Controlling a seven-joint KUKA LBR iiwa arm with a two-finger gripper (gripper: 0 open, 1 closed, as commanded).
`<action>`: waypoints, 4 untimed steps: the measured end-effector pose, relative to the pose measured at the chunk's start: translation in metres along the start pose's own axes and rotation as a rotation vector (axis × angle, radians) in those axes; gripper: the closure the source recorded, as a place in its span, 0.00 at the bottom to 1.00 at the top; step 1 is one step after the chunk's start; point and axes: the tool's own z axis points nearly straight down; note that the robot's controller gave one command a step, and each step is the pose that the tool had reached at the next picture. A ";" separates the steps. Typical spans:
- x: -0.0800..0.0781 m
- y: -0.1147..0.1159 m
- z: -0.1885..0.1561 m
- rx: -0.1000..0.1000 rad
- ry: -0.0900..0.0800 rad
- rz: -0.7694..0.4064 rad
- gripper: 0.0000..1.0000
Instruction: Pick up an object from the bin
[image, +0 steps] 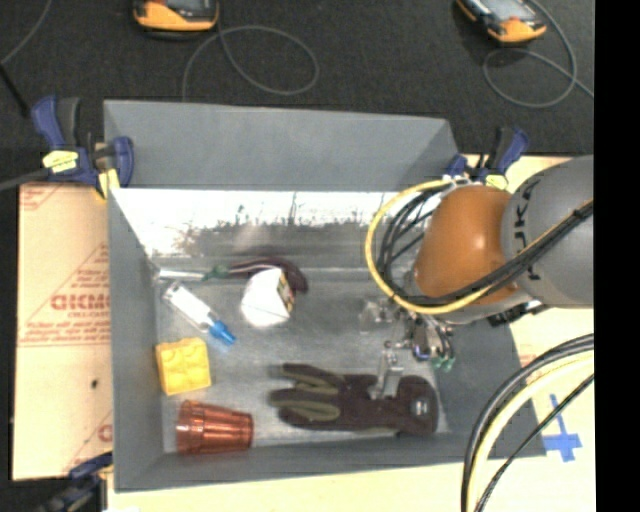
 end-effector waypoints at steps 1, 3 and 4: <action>0.057 0.062 0.046 0.000 0.003 0.246 1.00; 0.059 0.064 -0.079 0.000 0.001 0.222 1.00; 0.059 0.064 -0.079 0.001 0.002 0.221 1.00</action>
Offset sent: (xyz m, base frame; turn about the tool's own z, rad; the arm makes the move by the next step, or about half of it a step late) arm 0.0000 0.0000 0.0000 0.0000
